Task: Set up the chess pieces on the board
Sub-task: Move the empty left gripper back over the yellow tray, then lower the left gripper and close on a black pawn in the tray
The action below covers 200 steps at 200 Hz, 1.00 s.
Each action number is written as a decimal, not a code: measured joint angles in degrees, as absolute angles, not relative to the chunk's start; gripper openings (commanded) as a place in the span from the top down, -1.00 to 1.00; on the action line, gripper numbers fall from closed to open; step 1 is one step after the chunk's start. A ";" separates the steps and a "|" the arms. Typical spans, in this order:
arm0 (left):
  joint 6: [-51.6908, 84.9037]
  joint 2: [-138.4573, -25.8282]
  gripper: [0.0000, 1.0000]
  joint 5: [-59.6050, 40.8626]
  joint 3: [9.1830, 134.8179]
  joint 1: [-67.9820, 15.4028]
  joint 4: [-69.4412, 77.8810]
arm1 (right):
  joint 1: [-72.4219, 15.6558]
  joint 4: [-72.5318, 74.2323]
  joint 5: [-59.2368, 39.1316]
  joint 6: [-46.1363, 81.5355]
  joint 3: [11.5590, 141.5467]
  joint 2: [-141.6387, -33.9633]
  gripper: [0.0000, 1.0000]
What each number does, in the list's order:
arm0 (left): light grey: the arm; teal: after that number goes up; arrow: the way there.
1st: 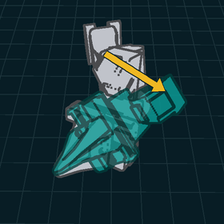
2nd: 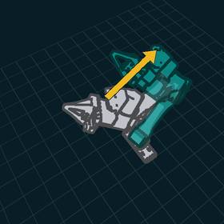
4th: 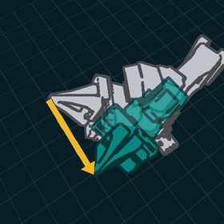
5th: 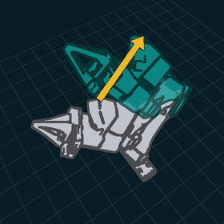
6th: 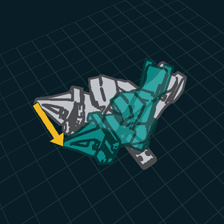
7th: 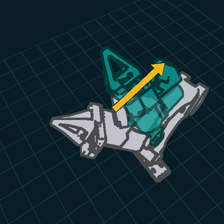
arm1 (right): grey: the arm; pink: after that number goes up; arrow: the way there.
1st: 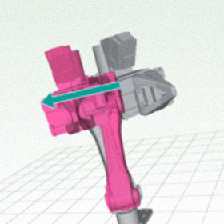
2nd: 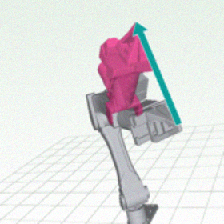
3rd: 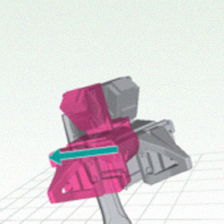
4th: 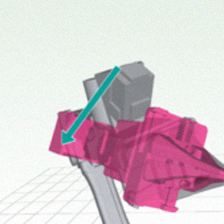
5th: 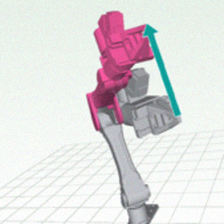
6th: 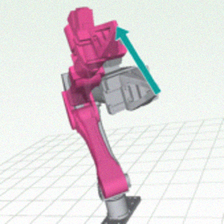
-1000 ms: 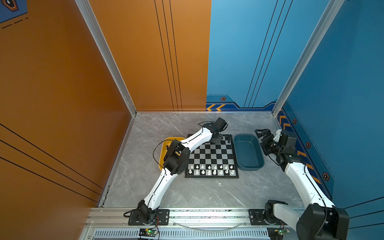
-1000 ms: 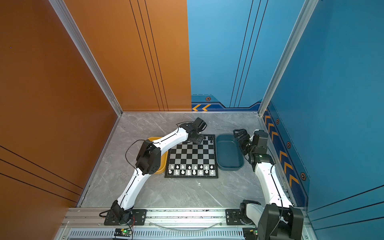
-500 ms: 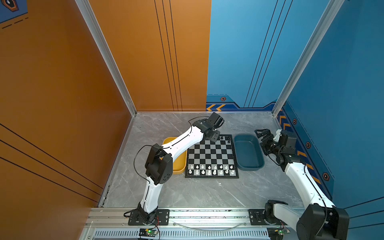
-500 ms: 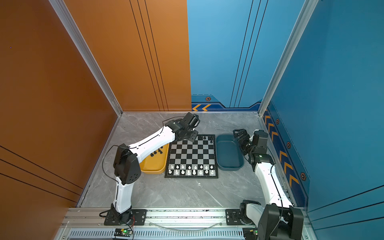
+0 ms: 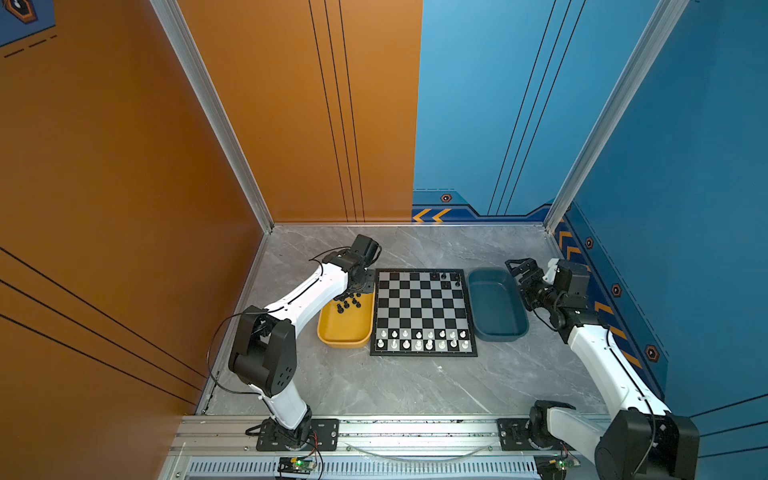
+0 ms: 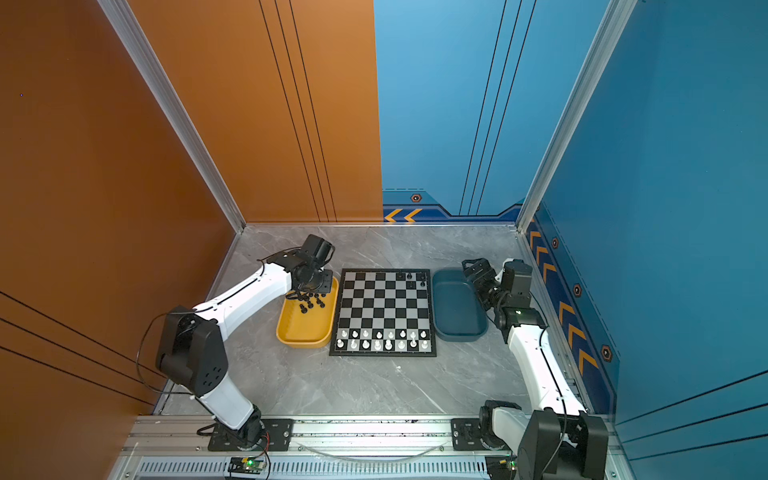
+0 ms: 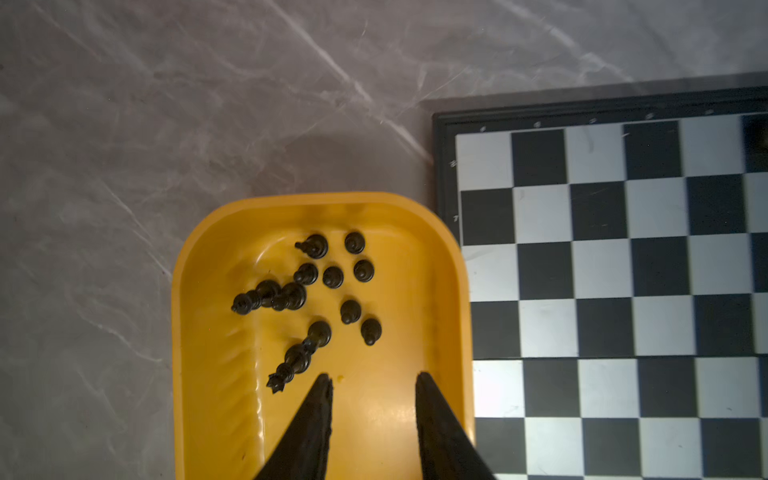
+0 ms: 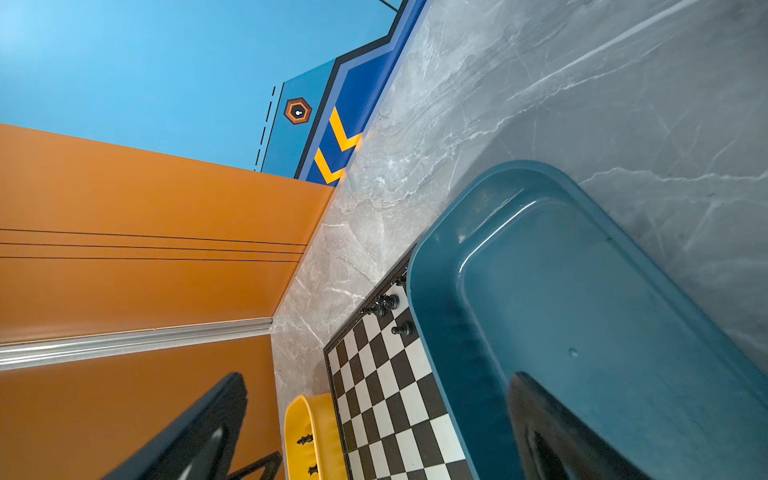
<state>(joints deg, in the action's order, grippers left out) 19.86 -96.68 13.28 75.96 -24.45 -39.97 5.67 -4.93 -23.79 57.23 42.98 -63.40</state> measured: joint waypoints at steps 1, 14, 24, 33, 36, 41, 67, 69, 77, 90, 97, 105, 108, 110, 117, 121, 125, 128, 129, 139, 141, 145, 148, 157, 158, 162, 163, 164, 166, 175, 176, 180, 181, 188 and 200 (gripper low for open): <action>19.97 -96.71 0.29 13.26 75.79 -24.36 -39.97 | 5.65 -4.93 -23.79 57.23 42.98 -63.40 -0.99; 20.45 -96.95 0.29 12.99 74.83 -24.01 -39.92 | 5.39 -4.93 -23.77 57.23 42.98 -63.40 -0.99; 20.67 -97.54 0.30 12.80 74.72 -23.86 -39.55 | 5.19 -4.95 -23.77 57.23 42.98 -63.40 -0.99; 20.88 -98.43 0.30 12.38 74.72 -23.62 -38.76 | 5.06 -4.95 -23.77 57.23 42.98 -63.40 -0.99; 20.97 -98.83 0.31 12.27 74.72 -23.62 -38.57 | 5.02 -4.95 -23.77 57.23 42.98 -63.40 -0.99; 21.08 -99.44 0.31 12.03 74.72 -23.57 -38.17 | 5.02 -4.95 -23.75 57.23 42.98 -63.40 -0.99; 21.52 -102.87 0.35 11.05 74.70 -23.46 -36.95 | 4.84 -4.97 -23.33 57.23 42.98 -63.40 -0.99; 21.54 -103.07 0.35 10.98 74.70 -23.40 -36.91 | 4.84 -4.97 -23.31 57.23 42.98 -63.40 -0.99; 21.71 -103.81 0.36 10.61 74.67 -23.29 -36.86 | 4.80 -4.97 -23.11 57.23 42.98 -63.40 -0.99; 22.02 -104.44 0.37 10.28 74.63 -23.09 -36.84 | 4.82 -4.99 -22.74 57.23 43.00 -63.40 -0.99; 22.15 -104.60 0.38 10.20 74.61 -22.94 -36.82 | 4.82 -4.97 -22.68 57.23 43.00 -63.40 -0.99; 22.20 -104.60 0.39 10.20 74.59 -22.81 -36.82 | 4.80 -4.97 -22.46 57.23 43.00 -63.40 -0.99; 22.33 -104.60 0.39 10.20 74.59 -22.74 -36.82 | 4.80 -4.97 -22.46 57.21 43.00 -63.40 -0.99; 22.35 -104.60 0.39 10.20 74.59 -22.72 -36.82 | 4.80 -4.97 -22.46 57.23 43.00 -63.40 -0.99; 22.37 -104.60 0.40 10.17 74.59 -22.59 -36.77 | 4.80 -4.97 -22.37 57.21 43.03 -63.40 -0.99; 22.39 -104.60 0.40 10.17 74.59 -22.55 -36.75 | 4.80 -4.97 -22.33 57.23 43.03 -63.40 -0.99; 22.39 -104.60 0.40 10.17 74.59 -22.52 -36.75 | 4.80 -4.97 -22.31 57.21 43.03 -63.40 -0.99; 22.39 -104.62 0.40 10.17 74.59 -22.48 -36.73 | 4.80 -4.97 -22.28 57.23 43.03 -63.40 -0.99; 22.39 -104.62 0.40 10.17 74.59 -22.44 -36.73 | 4.80 -4.97 -22.31 57.23 43.03 -63.40 -0.99; 22.39 -104.71 0.41 10.02 74.59 -22.39 -36.60 | 4.80 -4.97 -22.28 57.23 43.03 -63.40 -0.99; 22.41 -104.73 0.41 10.00 74.59 -22.37 -36.58 | 4.80 -4.99 -22.28 57.21 43.03 -63.40 -0.99; 22.41 -104.81 0.41 10.00 74.59 -22.35 -36.58 | 4.78 -4.99 -22.28 57.21 43.03 -63.40 -0.99; 22.41 -104.84 0.41 9.96 74.59 -22.33 -36.56 | 4.75 -4.99 -22.28 57.23 43.03 -63.40 -0.99; 22.41 -105.06 0.42 9.80 74.59 -22.28 -36.56 | 4.73 -4.99 -22.28 57.23 43.03 -63.40 -0.99; 22.41 -105.10 0.42 9.80 74.59 -22.28 -36.56 | 4.73 -4.99 -22.28 57.21 43.03 -63.40 -0.99; 22.41 -105.25 0.42 9.80 74.59 -22.24 -36.56 | 4.69 -4.97 -22.28 57.23 43.03 -63.40 -0.99; 22.41 -105.27 0.42 9.80 74.59 -22.22 -36.56 | 4.69 -4.97 -22.28 57.21 43.03 -63.40 -0.99; 22.41 -105.30 0.42 9.78 74.59 -22.22 -36.56 | 4.69 -4.97 -22.28 57.21 43.03 -63.40 -0.99; 22.41 -105.36 0.42 9.78 74.59 -22.22 -36.56 | 4.69 -4.99 -22.28 57.23 43.03 -63.40 -0.99; 22.48 -105.73 0.43 9.76 74.59 -22.17 -36.53 | 4.67 -4.97 -22.28 57.23 43.03 -63.40 -0.99; 22.48 -105.78 0.43 9.76 74.59 -22.15 -36.53 | 4.64 -4.97 -22.28 57.23 43.03 -63.40 -0.99; 22.55 -105.93 0.43 9.76 74.59 -22.13 -36.53 | 4.64 -4.99 -22.28 57.23 43.03 -63.40 -0.99; 22.55 -106.00 0.43 9.76 74.59 -22.13 -36.51 | 4.64 -4.99 -22.28 57.23 43.03 -63.40 -0.99; 22.59 -106.28 0.44 9.67 74.59 -22.13 -36.49 | 4.58 -4.97 -22.28 57.23 43.03 -63.42 -0.99; 22.61 -106.76 0.44 9.52 74.56 -22.13 -36.40 | 4.47 -4.97 -22.28 57.23 43.03 -63.46 -0.99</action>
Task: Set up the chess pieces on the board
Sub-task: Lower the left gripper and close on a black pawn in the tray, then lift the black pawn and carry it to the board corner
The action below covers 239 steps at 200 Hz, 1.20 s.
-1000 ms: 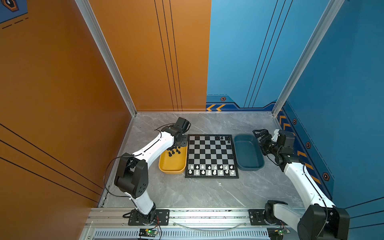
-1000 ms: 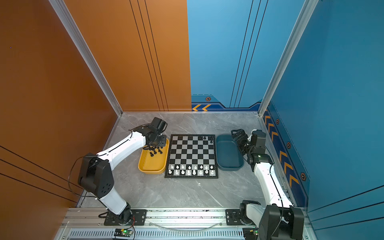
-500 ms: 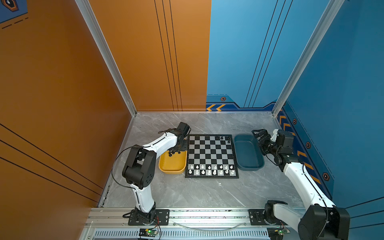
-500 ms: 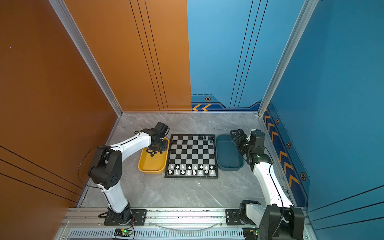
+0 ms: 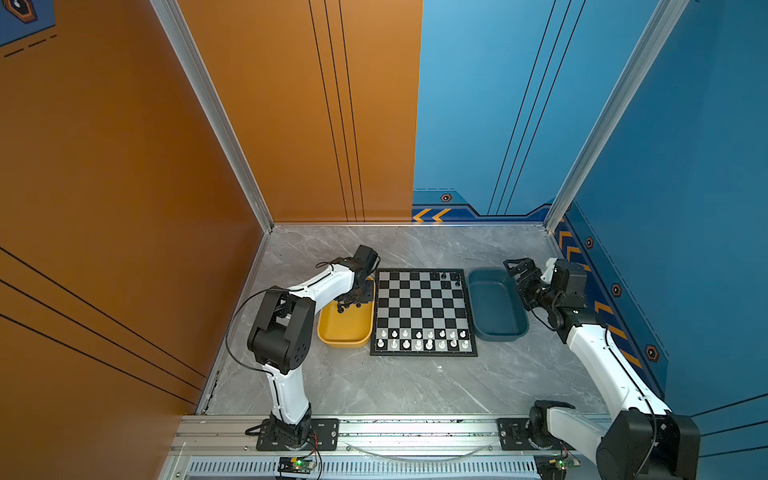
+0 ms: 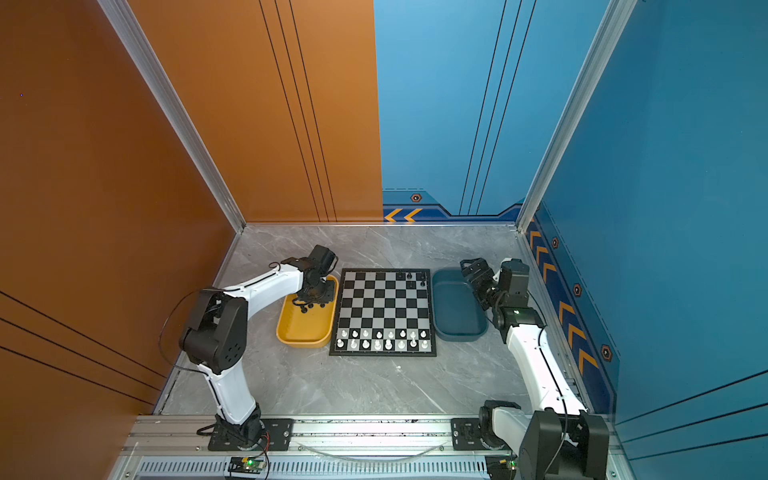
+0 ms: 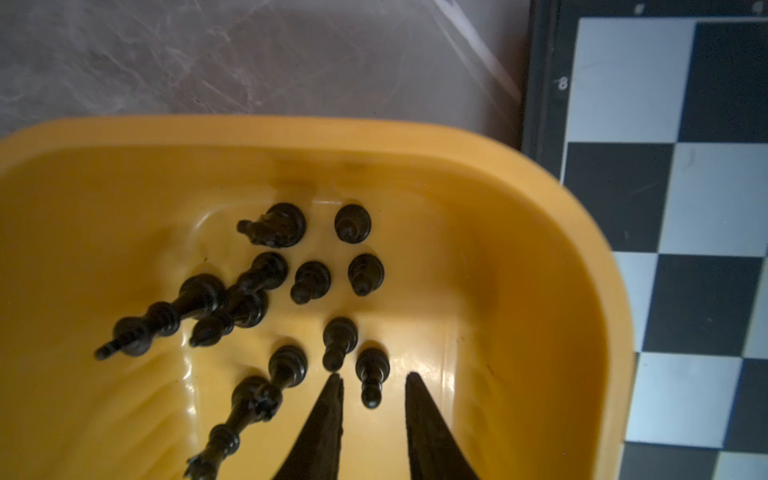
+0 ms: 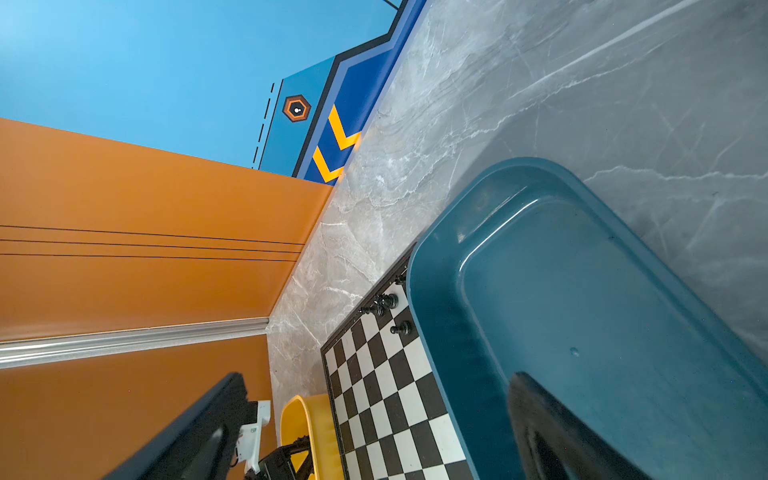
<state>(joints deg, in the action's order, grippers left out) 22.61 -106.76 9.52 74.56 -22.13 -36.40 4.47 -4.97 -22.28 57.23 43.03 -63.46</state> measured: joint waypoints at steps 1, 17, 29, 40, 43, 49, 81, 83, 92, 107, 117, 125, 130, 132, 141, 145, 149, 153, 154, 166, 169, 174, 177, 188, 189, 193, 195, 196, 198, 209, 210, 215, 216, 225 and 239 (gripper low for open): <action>22.61 -106.78 0.44 9.50 74.56 -22.13 -36.42 | 4.47 -4.97 -22.28 57.21 43.03 -63.46 -0.99; 22.61 -107.28 0.46 9.10 74.54 -22.13 -36.42 | 4.43 -4.97 -22.26 57.23 43.05 -63.68 -0.99; 22.81 -107.57 0.46 8.86 74.52 -22.13 -36.40 | 4.43 -4.99 -22.28 57.21 43.05 -63.86 -0.99; 22.90 -107.70 0.47 8.73 74.50 -22.13 -36.40 | 4.43 -4.99 -22.28 57.23 43.07 -63.99 -0.99; 23.00 -107.70 0.47 8.73 74.48 -22.13 -36.40 | 4.43 -4.99 -22.26 57.21 43.07 -64.01 -0.99; 23.03 -107.70 0.47 8.71 74.46 -22.13 -36.40 | 4.43 -4.99 -22.26 57.21 43.09 -64.03 -0.99; 23.09 -107.94 0.54 8.71 74.37 -22.13 -36.38 | 4.43 -4.99 -22.28 57.21 43.29 -64.03 -0.99; 23.20 -108.01 0.55 8.73 74.37 -22.13 -36.38 | 4.43 -4.99 -22.26 57.21 43.31 -64.03 -0.99; 23.35 -108.36 0.59 8.71 74.37 -22.13 -36.38 | 4.43 -4.99 -22.28 57.21 43.40 -64.03 -0.99; 23.49 -109.03 0.62 8.71 74.37 -22.11 -36.38 | 4.43 -5.08 -22.28 57.21 43.57 -64.03 -0.99; 23.49 -109.34 0.63 8.71 74.37 -22.06 -36.38 | 4.43 -5.13 -22.28 57.21 43.64 -64.03 -0.99; 23.49 -109.47 0.68 8.73 74.37 -22.04 -36.38 | 4.43 -5.15 -22.28 57.21 43.66 -64.03 -0.99; 23.57 -109.51 0.71 8.71 74.37 -22.02 -36.38 | 4.43 -5.15 -22.28 57.21 43.66 -64.03 -0.99; 23.46 -109.51 0.73 8.71 74.37 -22.02 -36.38 | 4.43 -5.15 -22.28 57.21 43.66 -64.03 -1.00; 23.55 -109.51 0.78 8.73 74.37 -21.96 -36.38 | 4.43 -5.15 -22.26 57.21 43.66 -64.03 -0.99; 23.46 -109.51 0.80 8.71 74.37 -21.96 -36.38 | 4.43 -5.17 -22.26 57.21 43.66 -64.03 -0.99; 23.70 -109.51 0.82 8.73 74.37 -21.96 -36.36 | 4.43 -5.17 -22.28 57.21 43.66 -64.03 -0.99; 23.51 -109.51 0.84 8.73 74.37 -21.96 -36.36 | 4.43 -5.17 -22.26 57.21 43.66 -64.03 -0.99; 23.57 -109.51 0.85 8.73 74.37 -21.96 -36.36 | 4.43 -5.17 -22.28 57.21 43.66 -64.03 -0.99; 23.51 -109.51 0.91 8.73 74.37 -21.96 -36.34 | 4.43 -5.17 -22.28 57.21 43.66 -64.03 -0.99; 23.57 -109.51 0.92 8.73 74.37 -21.96 -36.34 | 4.43 -5.17 -22.26 57.21 43.66 -64.03 -0.99; 23.55 -109.51 0.95 8.73 74.37 -21.96 -36.34 | 4.43 -5.17 -22.28 57.21 43.68 -64.03 -0.99; 23.55 -109.51 0.96 8.73 74.37 -21.96 -36.34 | 4.43 -5.17 -22.26 57.21 43.68 -64.03 -0.99; 23.55 -109.43 0.99 8.75 74.37 -21.96 -36.36 | 4.43 -5.17 -22.26 57.21 43.68 -64.03 -0.99; 23.55 -109.40 1.00 8.75 74.37 -21.96 -36.36 | 4.43 -5.17 -22.26 57.21 43.66 -64.03 -0.99; 23.55 -109.38 1.00 8.75 74.37 -21.98 -36.38 | 4.43 -5.17 -22.26 57.21 43.68 -64.03 -0.99; 23.55 -109.32 1.00 8.75 74.37 -21.98 -36.38 | 4.43 -5.17 -22.26 57.21 43.68 -64.03 -0.99; 23.55 -109.30 1.00 8.75 74.37 -21.98 -36.38 | 4.43 -5.17 -22.26 57.21 43.68 -64.03 -0.99; 23.53 -109.27 1.00 8.78 74.37 -21.98 -36.40 | 4.43 -5.17 -22.26 57.21 43.68 -64.03 -0.99; 23.49 -108.90 1.00 8.84 74.37 -22.11 -36.69 | 4.43 -5.17 -22.28 57.21 43.68 -64.03 -0.99; 23.49 -108.81 1.00 8.88 74.37 -22.15 -36.73 | 4.43 -5.17 -22.28 57.21 43.68 -64.03 -0.99; 23.46 -108.57 1.00 8.97 74.37 -22.20 -36.97 | 4.43 -5.17 -22.28 57.21 43.68 -64.03 -0.99; 23.46 -108.49 1.00 8.99 74.37 -22.22 -36.99 | 4.43 -5.17 -22.26 57.21 43.68 -64.03 -1.00; 23.46 -107.66 1.00 9.06 74.37 -22.59 -37.39 | 4.43 -5.17 -22.26 57.21 43.68 -64.03 -0.99; 23.44 -105.73 1.00 9.50 74.59 -23.18 -38.04 | 4.43 -5.17 -22.28 57.21 43.68 -64.03 -0.99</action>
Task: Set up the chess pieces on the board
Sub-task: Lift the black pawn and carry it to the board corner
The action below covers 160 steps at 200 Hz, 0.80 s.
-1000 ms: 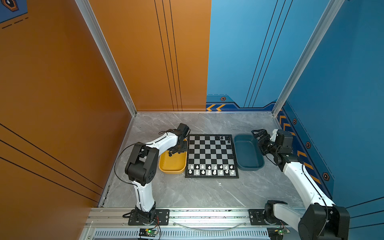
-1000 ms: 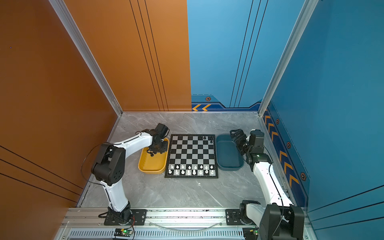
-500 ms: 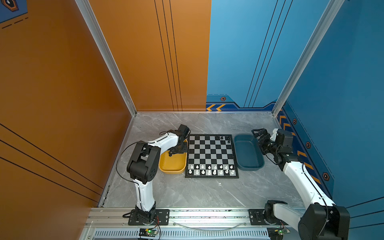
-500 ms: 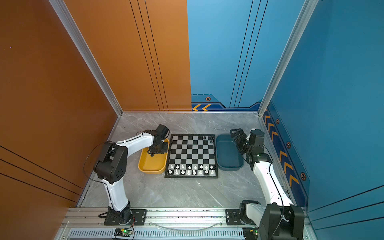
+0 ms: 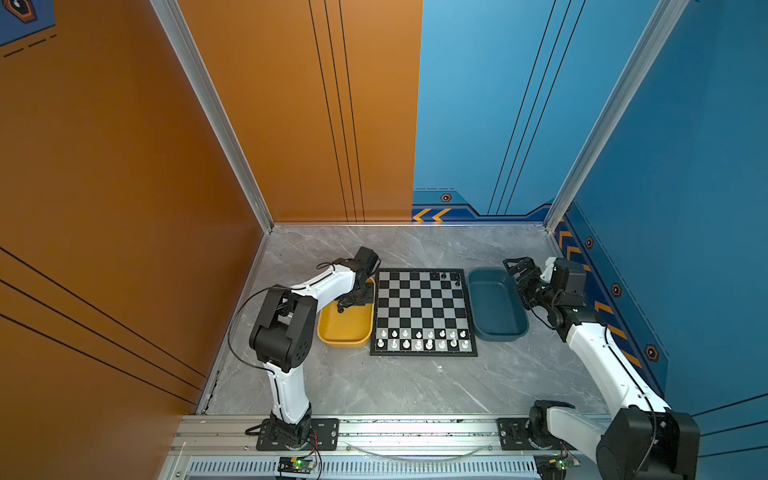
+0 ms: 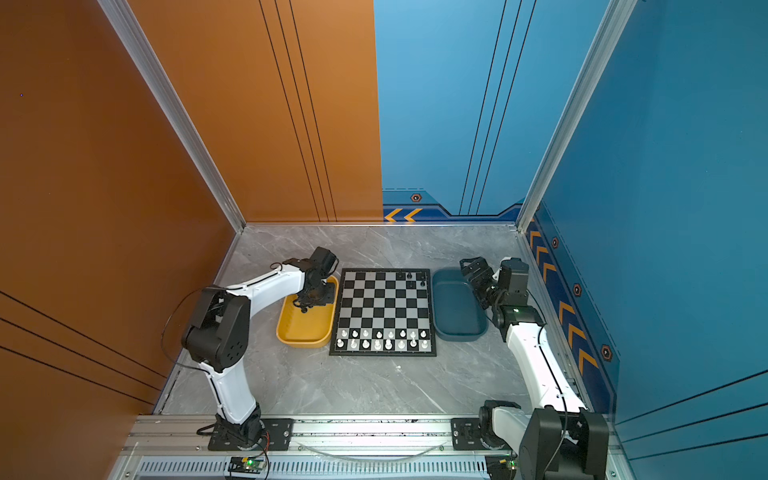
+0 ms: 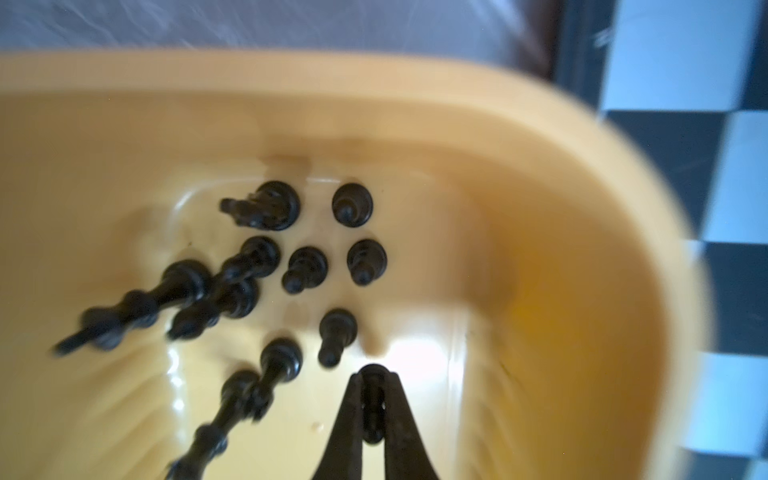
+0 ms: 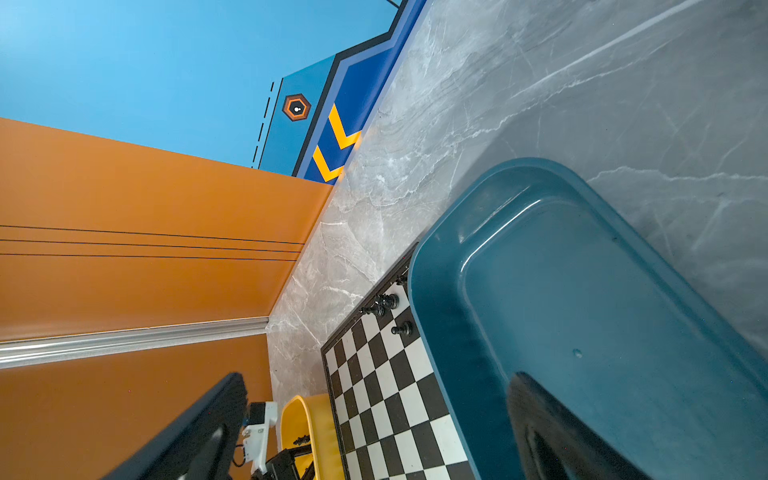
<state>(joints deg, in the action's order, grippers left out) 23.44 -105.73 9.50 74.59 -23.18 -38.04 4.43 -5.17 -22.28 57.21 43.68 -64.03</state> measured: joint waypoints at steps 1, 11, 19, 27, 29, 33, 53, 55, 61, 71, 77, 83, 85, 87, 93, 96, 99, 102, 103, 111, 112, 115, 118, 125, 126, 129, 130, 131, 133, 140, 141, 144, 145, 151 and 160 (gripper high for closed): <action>23.44 -105.51 1.00 9.58 74.67 -23.27 -38.19 | 4.43 -5.17 -22.28 57.21 43.68 -64.03 -0.99; 23.42 -104.09 1.00 9.85 75.53 -24.18 -38.89 | 4.43 -5.17 -22.28 57.21 43.68 -64.03 -0.99; 23.40 -103.11 1.00 10.04 76.49 -25.10 -39.24 | 4.43 -5.17 -22.28 57.21 43.68 -64.03 -0.99; 23.38 -102.30 1.00 10.26 77.78 -26.15 -39.57 | 4.43 -5.17 -22.28 57.19 43.68 -64.03 -0.99; 23.38 -102.13 1.00 10.31 78.17 -26.46 -39.64 | 4.43 -5.17 -22.28 57.19 43.68 -64.03 -0.99; 23.35 -101.82 1.00 10.44 79.00 -27.14 -39.83 | 4.43 -5.17 -22.28 57.19 43.68 -64.03 -0.99; 22.98 -101.30 1.00 10.55 82.89 -30.13 -40.12 | 4.43 -5.17 -22.28 57.19 43.68 -64.03 -0.99; 22.96 -101.30 1.00 10.55 83.26 -30.44 -40.12 | 4.43 -5.17 -22.28 57.17 43.68 -64.03 -0.99; 22.85 -101.30 1.00 10.63 84.38 -31.38 -40.16 | 4.43 -5.17 -22.28 57.14 43.68 -64.03 -0.99; 22.50 -101.51 1.00 10.72 86.13 -32.82 -40.32 | 4.43 -5.17 -22.28 56.99 43.68 -64.03 -0.99; 22.33 -101.84 1.00 10.72 87.42 -33.74 -40.53 | 4.43 -5.17 -22.28 56.99 43.68 -64.03 -0.99; 22.24 -102.37 1.00 10.72 88.79 -34.52 -40.64 | 4.43 -5.17 -22.28 56.97 43.68 -64.03 -0.99; 22.11 -102.74 1.00 10.72 89.38 -34.87 -40.69 | 4.43 -5.17 -22.28 56.97 43.68 -64.03 -0.99; 22.11 -102.98 1.00 10.72 89.97 -35.14 -40.75 | 4.43 -5.17 -22.28 56.97 43.68 -64.03 -0.99; 21.91 -103.98 1.00 10.70 91.46 -35.92 -40.66 | 4.43 -5.17 -22.28 56.95 43.68 -64.03 -0.99; 21.91 -104.49 1.00 10.70 92.20 -36.25 -40.60 | 4.45 -5.17 -22.28 56.90 43.68 -64.03 -0.99; 21.87 -105.27 1.00 10.66 93.19 -36.73 -40.60 | 4.45 -5.17 -22.28 56.88 43.68 -64.03 -0.99; 21.85 -105.89 1.00 10.66 93.89 -37.01 -40.53 | 4.45 -5.17 -22.28 56.84 43.68 -64.03 -0.99; 21.85 -106.04 1.00 10.63 94.04 -37.10 -40.49 | 4.45 -5.17 -22.28 56.82 43.68 -64.03 -0.99; 21.67 -108.18 1.00 10.39 96.12 -37.95 -40.49 | 4.45 -5.17 -22.31 56.82 43.68 -64.03 -0.99; 21.65 -108.33 1.00 10.37 96.29 -38.02 -40.51 | 4.45 -5.17 -22.31 56.82 43.68 -64.03 -0.99; 21.63 -109.01 1.00 10.24 96.92 -38.28 -40.51 | 4.45 -5.17 -22.28 56.82 43.68 -64.03 -0.99; 21.54 -109.95 1.00 10.20 97.62 -38.54 -40.42 | 4.45 -5.17 -22.31 56.82 43.68 -64.03 -0.99; 21.41 -111.92 1.00 9.78 99.15 -39.13 -40.56 | 4.45 -5.17 -22.31 56.82 43.68 -64.03 -0.99; 21.39 -112.09 1.00 9.74 99.31 -39.18 -40.56 | 4.45 -5.17 -22.31 56.82 43.68 -64.03 -0.99; 21.30 -112.81 1.00 9.63 99.83 -39.38 -40.51 | 4.45 -5.17 -22.31 56.82 43.68 -64.03 -0.99; 21.26 -113.27 1.00 9.56 100.14 -39.46 -40.49 | 4.45 -5.17 -22.28 56.82 43.68 -64.03 -0.99; 21.26 -113.51 1.00 9.54 100.31 -39.53 -40.51 | 4.45 -5.17 -22.31 56.82 43.68 -64.03 -0.99; 21.26 -114.10 1.00 9.34 100.79 -39.66 -40.58 | 4.45 -5.17 -22.31 56.82 43.68 -64.03 -0.99; 20.99 -116.22 1.00 8.86 102.39 -40.16 -40.64 | 4.49 -5.17 -22.31 56.82 43.68 -64.03 -0.99; 20.97 -116.44 1.00 8.82 102.56 -40.23 -40.64 | 4.49 -5.17 -22.31 56.82 43.68 -64.03 -0.99; 20.86 -117.51 1.00 8.60 103.33 -40.42 -40.58 | 4.49 -5.17 -22.31 56.82 43.68 -64.03 -0.99; 20.80 -117.73 1.00 8.51 103.50 -40.49 -40.58 | 4.49 -5.17 -22.31 56.82 43.68 -64.03 -0.99; 20.56 -119.61 1.00 8.10 104.97 -40.88 -40.64 | 4.51 -5.17 -22.31 56.80 43.68 -64.03 -0.99; 20.25 -122.17 1.00 7.44 107.22 -41.43 -40.91 | 4.51 -5.17 -22.31 56.80 43.68 -64.03 -0.99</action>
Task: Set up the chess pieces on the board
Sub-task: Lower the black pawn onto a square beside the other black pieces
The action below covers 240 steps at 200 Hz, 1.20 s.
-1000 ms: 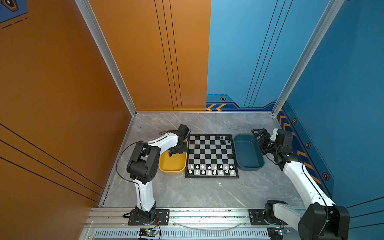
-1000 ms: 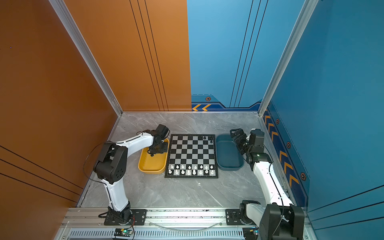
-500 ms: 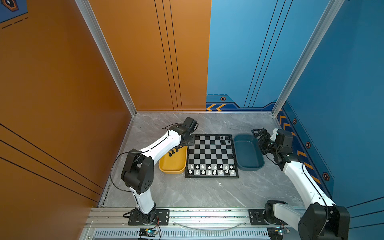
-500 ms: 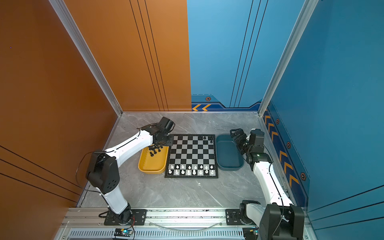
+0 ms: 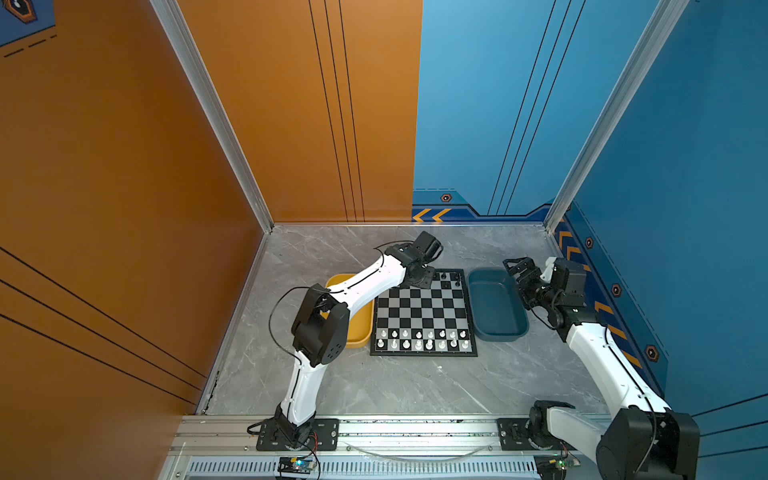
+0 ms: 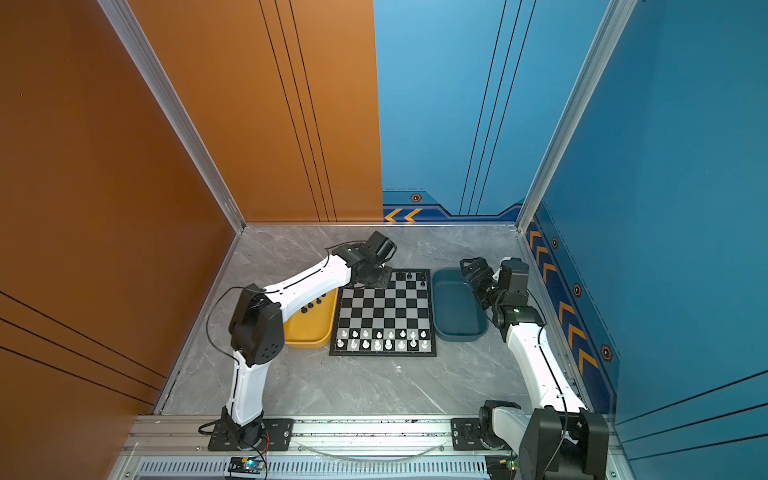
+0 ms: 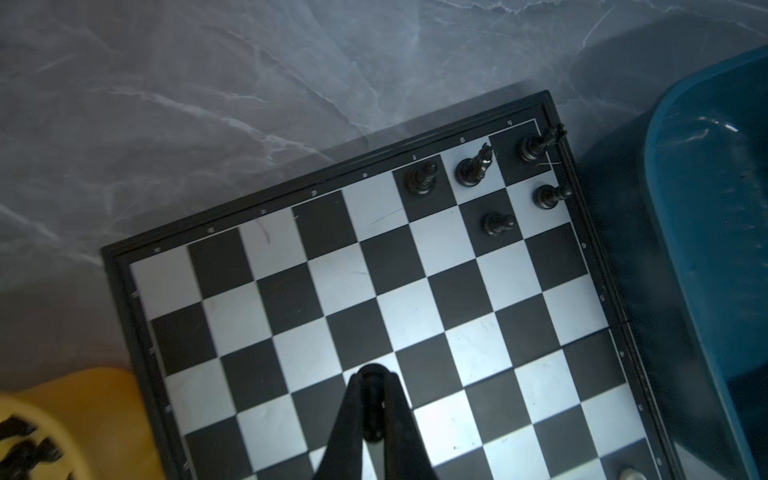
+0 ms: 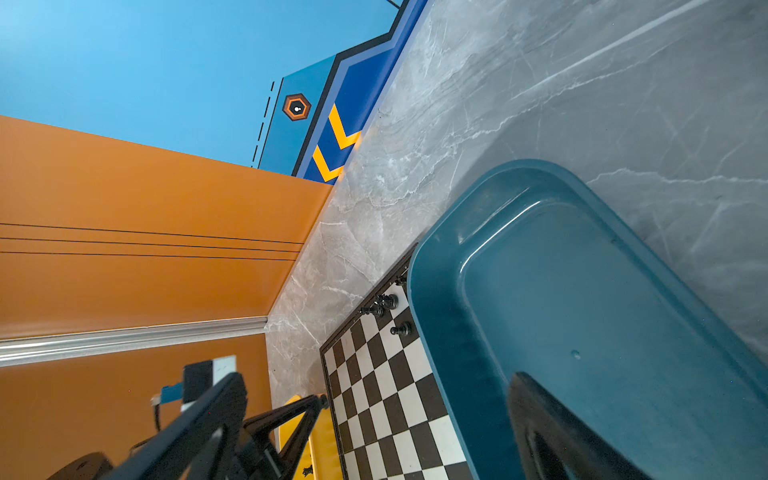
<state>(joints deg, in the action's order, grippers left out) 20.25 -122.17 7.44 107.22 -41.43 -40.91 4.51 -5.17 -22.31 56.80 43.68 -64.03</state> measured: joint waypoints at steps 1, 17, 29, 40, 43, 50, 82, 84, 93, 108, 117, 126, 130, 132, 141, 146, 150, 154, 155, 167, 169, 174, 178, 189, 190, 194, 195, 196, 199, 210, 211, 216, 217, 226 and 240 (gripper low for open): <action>20.21 -122.34 1.00 7.42 107.37 -41.45 -40.93 | 4.51 -5.19 -22.31 56.80 43.68 -64.03 -0.99; 19.35 -126.17 1.00 6.90 110.96 -42.19 -41.58 | 4.78 -5.19 -22.33 56.80 43.68 -64.03 -0.99; 18.98 -128.27 1.00 6.50 113.21 -42.72 -41.91 | 5.02 -5.19 -22.31 56.80 43.68 -64.03 -0.99; 18.85 -129.73 1.00 6.15 114.87 -43.07 -42.09 | 5.21 -5.17 -22.31 56.80 43.68 -64.03 -0.99; 18.85 -130.04 1.00 6.09 115.24 -43.16 -42.09 | 5.26 -5.19 -22.31 56.80 43.68 -64.03 -0.99; 18.85 -130.65 1.00 5.89 115.94 -43.27 -42.06 | 5.30 -5.19 -22.31 56.80 43.68 -64.03 -0.99; 18.85 -132.31 1.00 5.69 118.63 -43.57 -42.50 | 5.37 -5.17 -22.33 56.80 43.68 -64.12 -0.99; 18.85 -132.49 1.00 5.69 118.83 -43.59 -42.50 | 5.37 -5.17 -22.35 56.80 43.68 -64.16 -0.99; 18.85 -133.08 1.00 5.69 119.72 -43.68 -42.50 | 5.39 -5.17 -22.37 56.80 43.68 -64.40 -0.99; 18.85 -134.34 1.00 5.72 121.08 -43.75 -42.50 | 5.48 -5.17 -22.52 56.80 43.68 -64.97 -0.99; 18.87 -135.02 1.00 5.72 121.64 -43.79 -42.52 | 5.54 -5.17 -22.55 56.80 43.68 -65.28 -0.99; 18.85 -135.79 1.00 5.72 122.19 -43.83 -42.61 | 5.61 -5.17 -22.55 56.80 43.68 -65.49 -0.99; 18.87 -136.03 1.00 5.72 122.39 -43.83 -42.65 | 5.67 -5.17 -22.55 56.80 43.68 -65.49 -0.99; 18.87 -136.25 1.00 5.69 122.50 -43.83 -42.65 | 5.69 -5.17 -22.55 56.80 43.68 -65.52 -0.99; 18.87 -136.86 1.00 5.72 122.83 -43.90 -42.68 | 5.72 -5.17 -22.55 56.80 43.68 -65.52 -0.99; 18.87 -137.19 1.00 5.72 122.89 -43.90 -42.72 | 5.80 -5.17 -22.57 56.80 43.68 -65.52 -0.99; 18.87 -137.38 1.00 5.72 122.93 -43.90 -42.76 | 5.80 -5.15 -22.59 56.80 43.68 -65.52 -0.99; 18.87 -137.58 1.00 5.72 123.00 -43.90 -42.74 | 5.85 -5.17 -22.63 56.80 43.68 -65.52 -0.99; 18.87 -137.62 1.00 5.74 123.00 -43.90 -42.76 | 5.87 -5.17 -22.68 56.80 43.68 -65.52 -0.99; 18.87 -138.21 1.00 5.74 123.17 -43.88 -42.89 | 6.02 -5.17 -22.74 56.80 43.68 -65.52 -0.99; 18.87 -138.30 1.00 5.74 123.24 -43.90 -42.92 | 6.02 -5.15 -22.74 56.80 43.68 -65.52 -0.99; 18.87 -138.50 1.00 5.74 123.37 -43.88 -42.96 | 6.07 -5.17 -22.74 56.80 43.68 -65.52 -0.99; 18.87 -138.63 1.00 5.74 123.46 -43.88 -42.98 | 6.09 -5.15 -22.74 56.80 43.68 -65.52 -0.99; 18.87 -138.82 1.00 5.74 123.61 -43.88 -43.09 | 6.13 -5.17 -22.76 56.80 43.68 -65.52 -0.99; 18.87 -138.85 1.00 5.74 123.63 -43.88 -43.09 | 6.13 -5.17 -22.76 56.80 43.68 -65.52 -0.99; 18.87 -138.91 1.00 5.74 123.81 -43.88 -43.18 | 6.13 -5.15 -22.76 56.80 43.68 -65.52 -0.99; 18.87 -138.93 1.00 5.76 123.83 -43.88 -43.18 | 6.13 -5.15 -22.76 56.80 43.68 -65.52 -0.99; 18.87 -138.98 1.00 5.74 123.90 -43.88 -43.18 | 6.13 -5.15 -22.76 56.80 43.68 -65.52 -0.99; 18.87 -139.04 1.00 5.76 124.03 -43.88 -43.18 | 6.13 -5.17 -22.76 56.80 43.68 -65.52 -0.99; 18.87 -139.35 1.00 5.76 124.73 -43.88 -43.16 | 6.13 -5.17 -22.76 56.80 43.68 -65.54 -0.99; 18.87 -139.37 1.00 5.76 124.77 -43.88 -43.16 | 6.13 -5.15 -22.76 56.80 43.68 -65.54 -0.99; 18.87 -139.46 1.00 5.76 124.99 -43.88 -43.16 | 6.13 -5.15 -22.76 56.80 43.68 -65.54 -0.99; 18.87 -139.48 1.00 5.78 125.05 -43.88 -43.16 | 6.13 -5.17 -22.76 56.80 43.68 -65.54 -0.99; 18.87 -139.59 1.00 5.87 125.36 -43.88 -43.16 | 6.13 -5.17 -22.76 56.80 43.68 -65.54 -0.99; 18.87 -139.63 1.00 6.02 125.49 -43.88 -43.13 | 6.17 -5.15 -22.76 56.80 43.68 -65.60 -0.99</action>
